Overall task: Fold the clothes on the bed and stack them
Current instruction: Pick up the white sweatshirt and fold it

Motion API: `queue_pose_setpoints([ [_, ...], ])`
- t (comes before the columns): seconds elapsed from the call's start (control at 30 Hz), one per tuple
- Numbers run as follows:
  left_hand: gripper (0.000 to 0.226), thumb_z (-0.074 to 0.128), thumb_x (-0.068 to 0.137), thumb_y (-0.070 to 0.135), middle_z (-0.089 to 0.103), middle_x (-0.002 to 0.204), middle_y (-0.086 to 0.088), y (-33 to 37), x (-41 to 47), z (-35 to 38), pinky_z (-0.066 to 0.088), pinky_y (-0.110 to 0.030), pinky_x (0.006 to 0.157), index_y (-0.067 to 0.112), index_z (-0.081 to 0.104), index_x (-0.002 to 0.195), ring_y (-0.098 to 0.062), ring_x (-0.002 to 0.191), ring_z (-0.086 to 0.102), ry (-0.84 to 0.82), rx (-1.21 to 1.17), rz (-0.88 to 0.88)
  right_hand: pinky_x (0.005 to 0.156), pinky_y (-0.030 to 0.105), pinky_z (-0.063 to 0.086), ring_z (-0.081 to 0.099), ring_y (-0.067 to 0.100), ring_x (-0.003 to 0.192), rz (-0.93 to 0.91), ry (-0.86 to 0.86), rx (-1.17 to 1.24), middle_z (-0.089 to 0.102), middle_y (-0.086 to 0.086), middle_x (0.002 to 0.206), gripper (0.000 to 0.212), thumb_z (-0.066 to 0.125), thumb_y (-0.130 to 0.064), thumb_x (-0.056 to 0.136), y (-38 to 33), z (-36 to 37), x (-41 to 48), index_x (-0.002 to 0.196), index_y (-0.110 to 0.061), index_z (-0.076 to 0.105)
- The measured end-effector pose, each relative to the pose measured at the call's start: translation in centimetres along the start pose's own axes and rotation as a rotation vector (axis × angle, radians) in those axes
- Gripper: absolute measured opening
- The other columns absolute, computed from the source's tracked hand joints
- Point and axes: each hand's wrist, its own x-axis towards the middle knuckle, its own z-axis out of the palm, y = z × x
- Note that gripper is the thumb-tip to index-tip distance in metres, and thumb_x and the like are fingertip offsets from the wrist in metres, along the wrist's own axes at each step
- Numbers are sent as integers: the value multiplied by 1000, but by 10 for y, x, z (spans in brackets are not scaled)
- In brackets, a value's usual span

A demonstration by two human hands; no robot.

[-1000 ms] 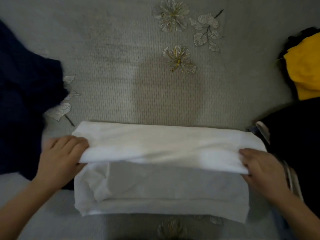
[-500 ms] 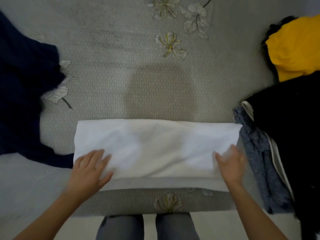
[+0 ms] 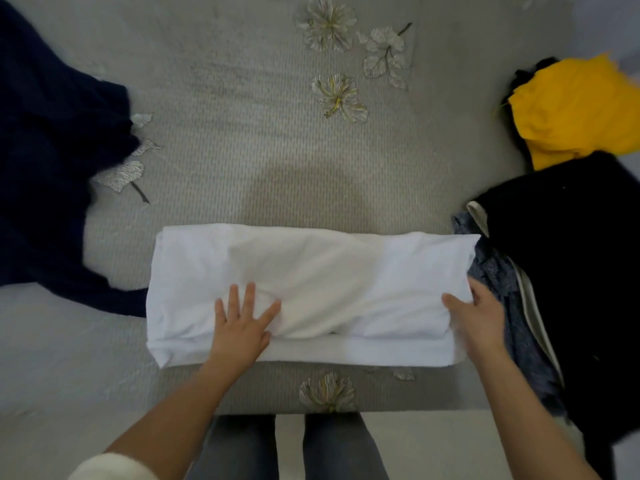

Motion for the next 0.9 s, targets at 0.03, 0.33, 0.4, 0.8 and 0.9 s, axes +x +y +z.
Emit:
queue_pose_setpoints([
  [0.03,81,88,42,39,52,131,-26,3,-2,-10,40,-67,86,33,61,119,-52,117,48,8,2,20,85,37,48,58,24,98,-80,-9,-12,63,11,116,44,61,1,82,-11,3,-14,125,-8,55],
  [0.33,30,36,98,31,58,122,-7,-50,-23,-73,36,-34,98,18,58,113,-22,110,53,31,-1835,-377,83,19,46,57,-4,81,-623,-375,-34,51,-32,89,35,60,-34,76,-78,125,-164,101,-58,59],
  [0.4,43,32,94,48,61,115,-9,-76,-35,-71,40,-42,96,19,57,112,-25,104,57,18,-2221,-407,95,42,44,58,16,99,-763,-459,-127,48,-34,95,41,54,-39,73,-78,165,-176,113,-39,62],
  [0.8,59,56,86,2,50,113,4,-92,-32,-73,38,-19,79,17,36,139,-11,100,47,571,-1442,-457,111,38,25,22,23,135,-945,-357,-728,41,10,144,53,15,-54,96,27,184,-118,137,-28,35],
  [0.9,54,50,86,8,55,116,-9,-102,-29,-73,41,-33,88,11,37,138,-25,106,49,787,-1041,-502,106,48,22,12,19,138,-978,-434,-883,26,6,151,61,19,-66,90,43,180,-106,144,-38,15],
])
